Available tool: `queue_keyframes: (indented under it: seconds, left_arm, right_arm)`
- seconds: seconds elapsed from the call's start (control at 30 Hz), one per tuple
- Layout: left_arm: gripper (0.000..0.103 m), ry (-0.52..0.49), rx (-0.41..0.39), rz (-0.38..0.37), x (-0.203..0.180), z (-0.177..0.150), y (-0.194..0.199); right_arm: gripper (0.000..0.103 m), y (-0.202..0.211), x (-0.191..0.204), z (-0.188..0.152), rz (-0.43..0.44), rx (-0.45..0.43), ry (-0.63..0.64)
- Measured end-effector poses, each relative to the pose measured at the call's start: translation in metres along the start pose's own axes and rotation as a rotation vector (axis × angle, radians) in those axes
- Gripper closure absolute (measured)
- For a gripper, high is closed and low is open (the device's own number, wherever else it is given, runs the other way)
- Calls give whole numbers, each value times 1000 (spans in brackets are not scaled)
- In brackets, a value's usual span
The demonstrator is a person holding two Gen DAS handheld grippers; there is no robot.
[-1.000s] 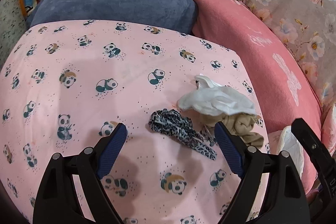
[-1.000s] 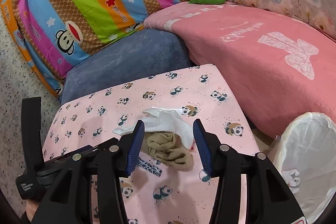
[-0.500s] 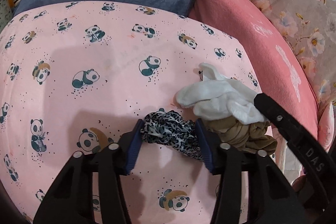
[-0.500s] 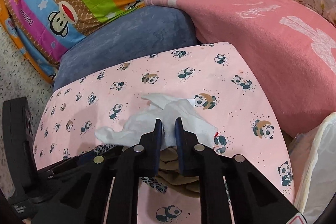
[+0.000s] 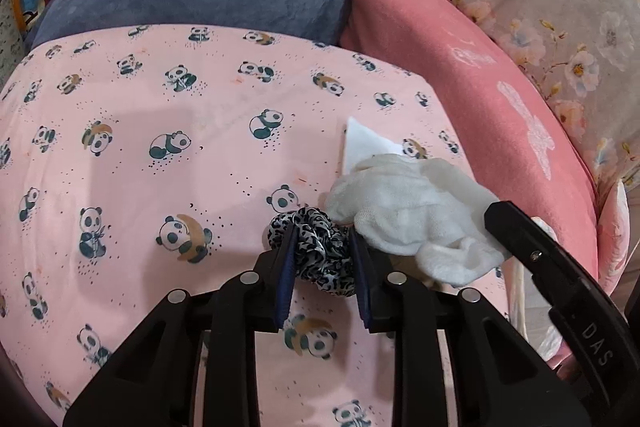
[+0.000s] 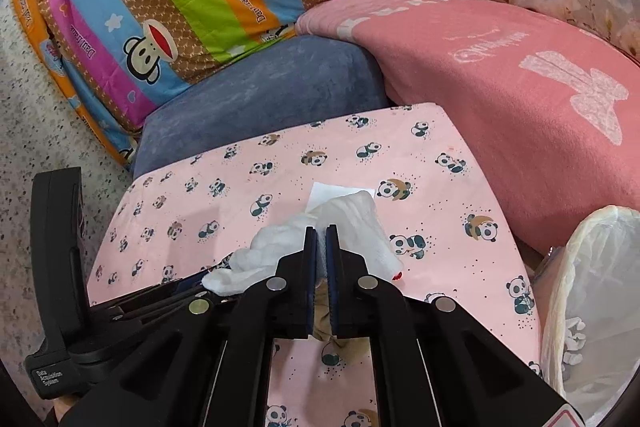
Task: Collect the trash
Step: 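Carry the leopard-print scrunchie and white cloth over the trash bin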
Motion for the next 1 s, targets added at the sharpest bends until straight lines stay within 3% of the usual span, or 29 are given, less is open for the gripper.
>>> queue_keyframes:
  seconds: [0.5, 1.0]
  left_arm:
    - [79, -94, -208, -45, -55, 19, 96]
    - [79, -249, -234, -104, -148, -2, 113]
  right_arm:
    - [97, 108, -14, 25, -16, -183, -29]
    - [97, 194, -82, 13, -106, -288, -118]
Point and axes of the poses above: each gripper's, at about its wrist camera, not at the fingertips, and y roughly against the way its jaws point, x to its left, z to its top, the point moved 2 cm from there along -y, roughly the way its jaws point, and after that the axes turned 6 degrees about z, right-handed, at the moved point
